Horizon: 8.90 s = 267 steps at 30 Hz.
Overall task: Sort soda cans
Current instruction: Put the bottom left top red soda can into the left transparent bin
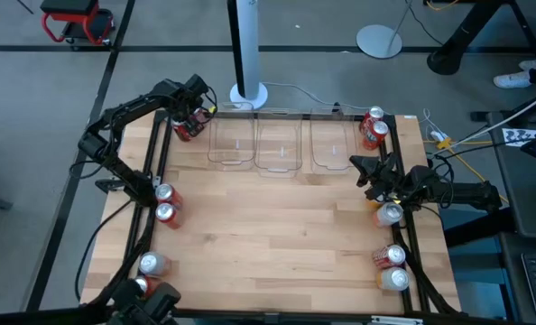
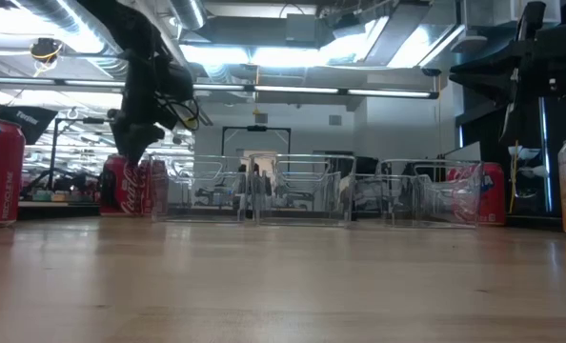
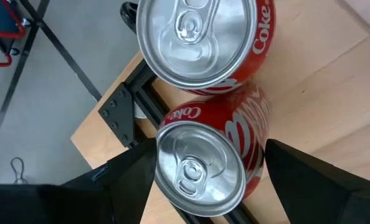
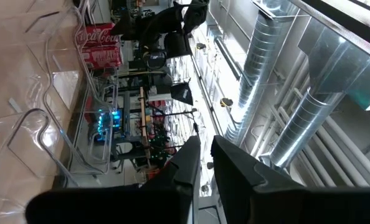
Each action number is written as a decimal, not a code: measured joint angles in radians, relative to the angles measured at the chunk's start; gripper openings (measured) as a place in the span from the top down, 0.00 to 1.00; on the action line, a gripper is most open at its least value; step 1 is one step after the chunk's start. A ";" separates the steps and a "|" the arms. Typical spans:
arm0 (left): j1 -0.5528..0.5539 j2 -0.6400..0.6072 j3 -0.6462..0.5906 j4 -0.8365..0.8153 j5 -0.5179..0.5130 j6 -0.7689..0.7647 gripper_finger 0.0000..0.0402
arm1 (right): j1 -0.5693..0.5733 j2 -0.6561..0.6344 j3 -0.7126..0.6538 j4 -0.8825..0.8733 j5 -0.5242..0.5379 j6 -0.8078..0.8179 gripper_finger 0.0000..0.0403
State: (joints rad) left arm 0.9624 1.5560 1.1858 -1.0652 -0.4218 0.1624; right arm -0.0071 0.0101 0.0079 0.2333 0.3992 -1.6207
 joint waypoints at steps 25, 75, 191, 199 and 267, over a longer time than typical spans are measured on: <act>-0.052 0.002 0.000 -0.057 0.030 -0.021 0.28 | 0.000 0.000 0.000 -0.006 0.000 0.000 0.88; -0.006 -0.045 -0.027 -0.064 0.084 -0.095 0.34 | 0.000 0.000 0.000 -0.005 -0.026 0.000 0.88; -0.172 0.006 0.018 -0.178 0.130 -0.291 0.23 | 0.000 0.000 0.000 -0.021 -0.026 0.019 0.88; -0.225 -0.074 0.144 -0.232 0.124 -0.320 0.23 | 0.000 0.000 0.000 -0.018 -0.026 0.019 0.88; -0.208 0.453 0.539 0.008 0.328 -0.214 0.17 | 0.000 0.000 0.000 -0.029 -0.026 0.014 0.88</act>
State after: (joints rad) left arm 0.7544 2.0090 1.7248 -1.0572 -0.0940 -0.0519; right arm -0.0071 0.0101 0.0081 0.2047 0.3730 -1.6068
